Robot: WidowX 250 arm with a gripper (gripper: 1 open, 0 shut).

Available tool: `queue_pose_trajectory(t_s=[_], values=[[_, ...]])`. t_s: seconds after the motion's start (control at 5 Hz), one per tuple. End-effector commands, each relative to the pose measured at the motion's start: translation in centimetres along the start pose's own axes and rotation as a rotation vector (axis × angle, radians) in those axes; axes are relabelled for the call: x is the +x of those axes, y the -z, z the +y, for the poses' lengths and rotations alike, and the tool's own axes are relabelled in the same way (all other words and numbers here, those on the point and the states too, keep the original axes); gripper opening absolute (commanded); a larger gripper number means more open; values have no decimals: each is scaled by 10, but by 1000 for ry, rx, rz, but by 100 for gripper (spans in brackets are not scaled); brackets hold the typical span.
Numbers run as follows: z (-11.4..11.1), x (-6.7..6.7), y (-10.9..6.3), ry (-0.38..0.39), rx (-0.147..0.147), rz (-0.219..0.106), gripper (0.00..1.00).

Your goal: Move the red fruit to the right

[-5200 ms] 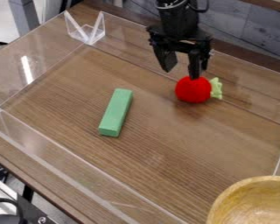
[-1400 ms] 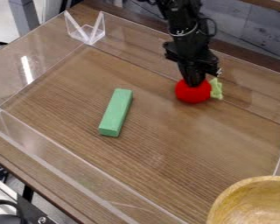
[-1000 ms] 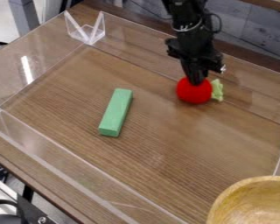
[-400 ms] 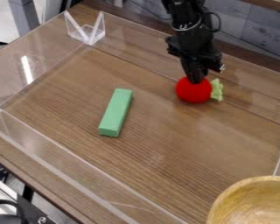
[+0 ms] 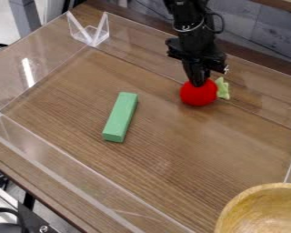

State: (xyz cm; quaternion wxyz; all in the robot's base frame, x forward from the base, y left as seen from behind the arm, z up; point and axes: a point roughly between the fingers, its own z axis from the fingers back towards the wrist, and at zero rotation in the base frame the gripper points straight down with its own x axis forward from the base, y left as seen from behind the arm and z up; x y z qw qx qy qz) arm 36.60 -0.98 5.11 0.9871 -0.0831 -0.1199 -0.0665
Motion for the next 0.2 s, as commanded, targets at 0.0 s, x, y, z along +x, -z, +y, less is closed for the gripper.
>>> queue_pose_trajectory(t_s=[0.0], values=[[13, 9, -18, -4, 24, -82, 0]])
